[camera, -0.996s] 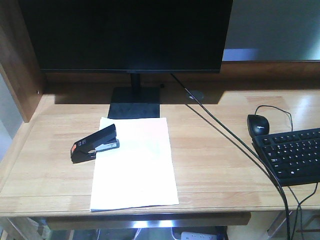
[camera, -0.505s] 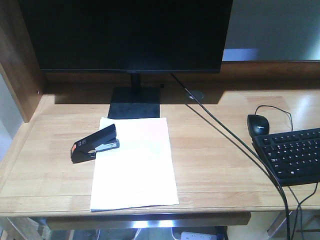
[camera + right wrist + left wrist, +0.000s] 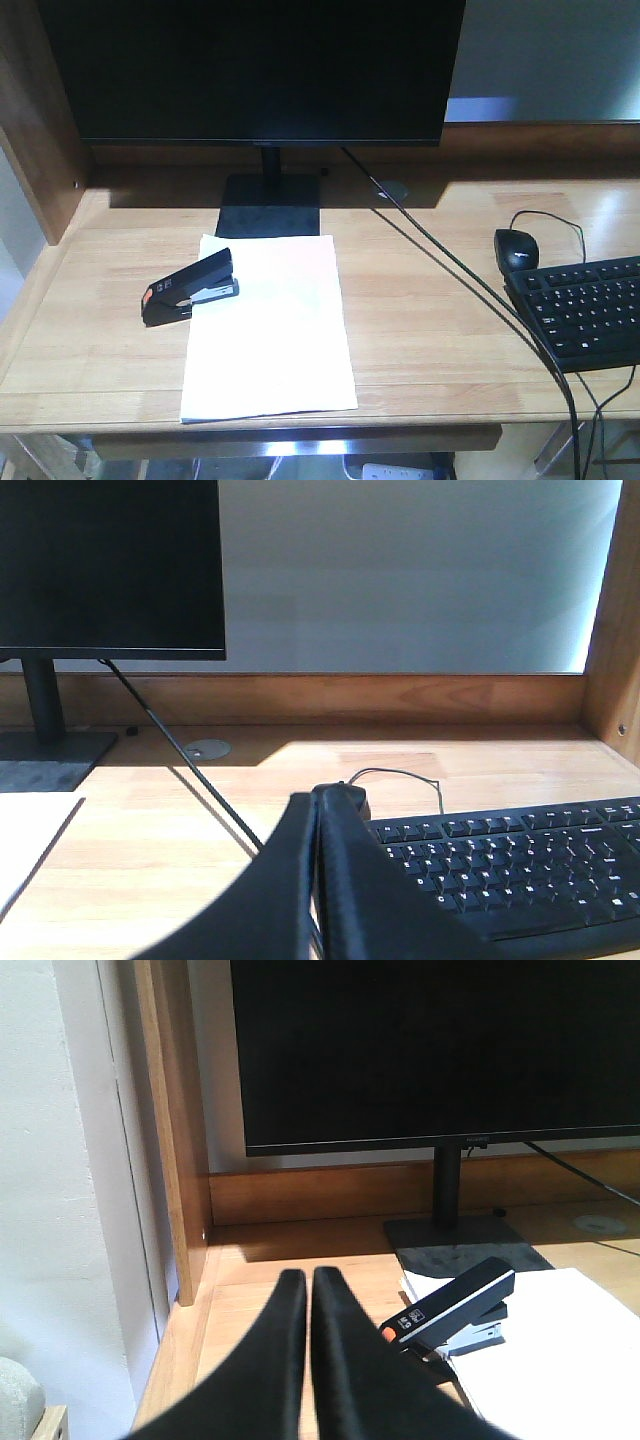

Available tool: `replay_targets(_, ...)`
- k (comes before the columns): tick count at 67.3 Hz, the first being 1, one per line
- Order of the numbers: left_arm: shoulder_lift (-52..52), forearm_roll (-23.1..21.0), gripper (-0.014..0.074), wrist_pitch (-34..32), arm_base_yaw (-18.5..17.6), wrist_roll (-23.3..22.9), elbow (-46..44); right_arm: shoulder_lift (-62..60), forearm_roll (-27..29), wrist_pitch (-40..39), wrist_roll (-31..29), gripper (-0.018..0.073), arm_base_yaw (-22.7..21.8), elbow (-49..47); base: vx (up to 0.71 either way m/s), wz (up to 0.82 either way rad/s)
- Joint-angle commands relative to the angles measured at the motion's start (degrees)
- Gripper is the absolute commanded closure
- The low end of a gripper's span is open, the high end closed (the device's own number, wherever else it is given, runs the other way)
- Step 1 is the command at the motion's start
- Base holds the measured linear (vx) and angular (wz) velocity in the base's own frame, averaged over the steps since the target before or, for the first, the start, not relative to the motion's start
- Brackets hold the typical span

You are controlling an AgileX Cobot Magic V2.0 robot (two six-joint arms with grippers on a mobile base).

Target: Grab stapler and paper to desk for stapling

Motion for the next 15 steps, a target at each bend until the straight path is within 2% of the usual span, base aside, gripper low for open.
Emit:
replay_targets(1,-0.79,-0.10,0.0603,-4.09,-0.42,-0.01,0.80,-0.54,-0.38,-4.22,-0.14,0.0568,-0.34,1.23,0.00,0.00)
replay_targets(15,-0.79,-0.10,0.0603,-4.09,-0.42,-0.01,0.80,-0.54,-0.38,-4.22,-0.14,0.0568,-0.34,1.23,0.00,0.00)
